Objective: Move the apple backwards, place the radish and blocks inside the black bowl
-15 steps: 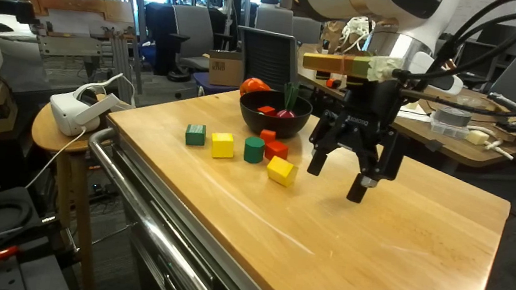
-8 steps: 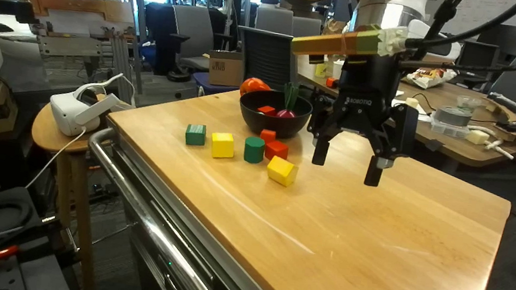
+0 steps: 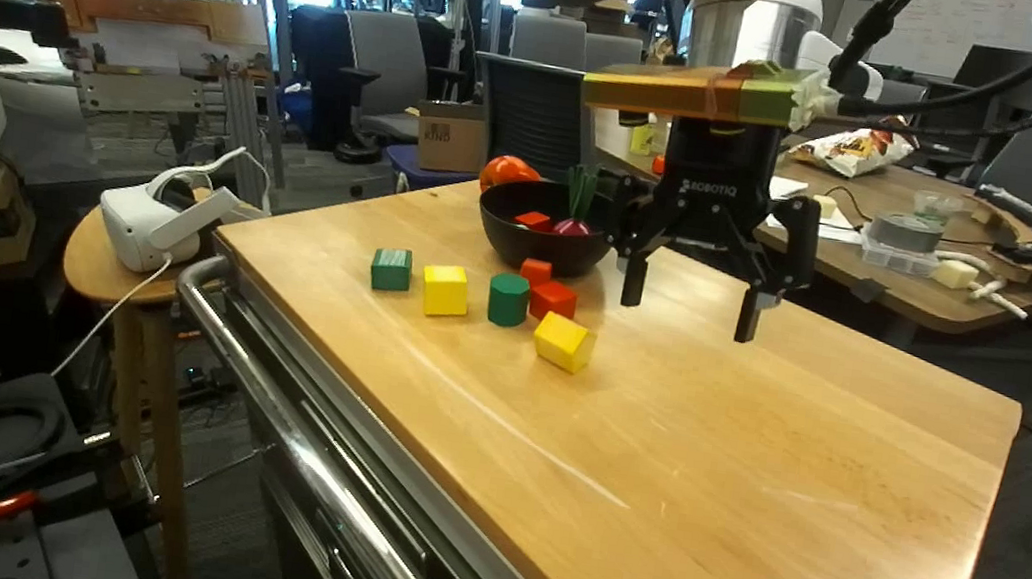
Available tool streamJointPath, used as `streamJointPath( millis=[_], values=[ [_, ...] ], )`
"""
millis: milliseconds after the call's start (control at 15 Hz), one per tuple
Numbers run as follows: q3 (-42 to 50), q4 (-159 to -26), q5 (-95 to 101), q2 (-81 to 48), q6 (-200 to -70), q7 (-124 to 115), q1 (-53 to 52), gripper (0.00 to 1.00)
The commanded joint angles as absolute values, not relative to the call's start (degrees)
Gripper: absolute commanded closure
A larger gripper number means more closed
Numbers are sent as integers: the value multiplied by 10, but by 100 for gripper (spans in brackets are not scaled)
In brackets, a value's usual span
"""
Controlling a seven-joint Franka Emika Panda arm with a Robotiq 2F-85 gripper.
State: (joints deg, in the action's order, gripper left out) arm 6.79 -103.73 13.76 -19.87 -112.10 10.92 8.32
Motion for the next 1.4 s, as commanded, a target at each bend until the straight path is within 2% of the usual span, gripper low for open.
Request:
streamJointPath(
  millis=[0,267,333,1333],
  values=[
    [50,-1077,107,-161,-1175,210,101,0],
    [31,-1074,26,-168,-1179,339,122,0],
    [45,-1059,59,-182,-1167,280,106,0],
    [22,-1088,42,-186,-1100,323,101,0]
  ],
)
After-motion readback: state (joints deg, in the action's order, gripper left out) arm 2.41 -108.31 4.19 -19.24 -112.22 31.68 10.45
